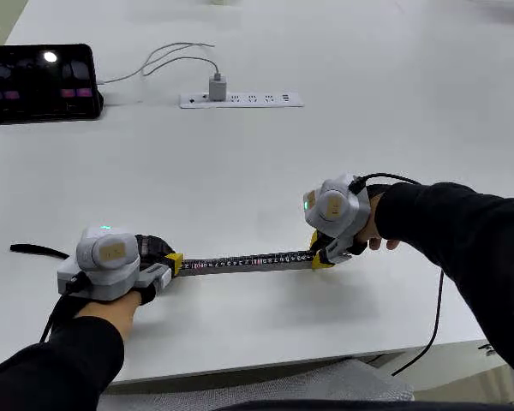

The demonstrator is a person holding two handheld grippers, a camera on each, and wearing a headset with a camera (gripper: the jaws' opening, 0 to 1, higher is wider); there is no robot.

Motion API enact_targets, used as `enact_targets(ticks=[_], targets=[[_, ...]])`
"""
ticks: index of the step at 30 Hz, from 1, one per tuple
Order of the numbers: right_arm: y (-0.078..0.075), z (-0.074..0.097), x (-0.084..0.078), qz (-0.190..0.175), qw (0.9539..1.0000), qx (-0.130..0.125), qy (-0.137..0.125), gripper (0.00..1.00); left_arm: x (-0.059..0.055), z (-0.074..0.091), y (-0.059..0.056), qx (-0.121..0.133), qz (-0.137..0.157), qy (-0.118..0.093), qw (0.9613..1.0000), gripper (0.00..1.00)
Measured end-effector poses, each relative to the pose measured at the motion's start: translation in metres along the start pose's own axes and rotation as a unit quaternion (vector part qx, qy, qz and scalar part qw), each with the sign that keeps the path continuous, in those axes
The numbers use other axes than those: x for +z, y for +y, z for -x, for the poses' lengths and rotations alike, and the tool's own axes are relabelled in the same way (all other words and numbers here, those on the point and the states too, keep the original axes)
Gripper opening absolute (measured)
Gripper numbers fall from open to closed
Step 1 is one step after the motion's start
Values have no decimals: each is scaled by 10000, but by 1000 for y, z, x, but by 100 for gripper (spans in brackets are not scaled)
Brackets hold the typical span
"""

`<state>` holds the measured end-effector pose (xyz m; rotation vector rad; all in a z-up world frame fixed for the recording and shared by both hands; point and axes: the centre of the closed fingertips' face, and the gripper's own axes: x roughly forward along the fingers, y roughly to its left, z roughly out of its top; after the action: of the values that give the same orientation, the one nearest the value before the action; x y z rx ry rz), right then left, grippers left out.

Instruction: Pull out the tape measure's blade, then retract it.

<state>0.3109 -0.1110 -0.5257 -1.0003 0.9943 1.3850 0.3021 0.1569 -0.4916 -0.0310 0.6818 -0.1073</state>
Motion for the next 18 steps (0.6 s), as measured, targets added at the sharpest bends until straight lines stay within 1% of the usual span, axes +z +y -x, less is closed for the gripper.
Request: enact_targets(ticks=[5, 8, 9, 12, 16, 18], targets=[[0, -1, 1, -61, 10000, -32, 26, 11, 0, 1, 0, -9, 8, -8, 10000, 61], [1, -1, 2, -6, 10000, -33, 51, 11, 0, 1, 0, -15, 13, 9, 10000, 61], [0, -1, 2, -29, 10000, -35, 38, 11, 0, 1, 0, -18, 15, 19, 10000, 61], [0, -1, 3, -252, 9997, -58, 14, 11, 0, 2, 0, -27, 16, 25, 10000, 61], [0, -1, 4, -181, 9998, -69, 29, 11, 0, 2, 1, -43, 15, 34, 10000, 62], [0, -1, 4, -221, 9997, -67, 33, 11, 0, 2, 1, -52, 13, 49, 10000, 62]])
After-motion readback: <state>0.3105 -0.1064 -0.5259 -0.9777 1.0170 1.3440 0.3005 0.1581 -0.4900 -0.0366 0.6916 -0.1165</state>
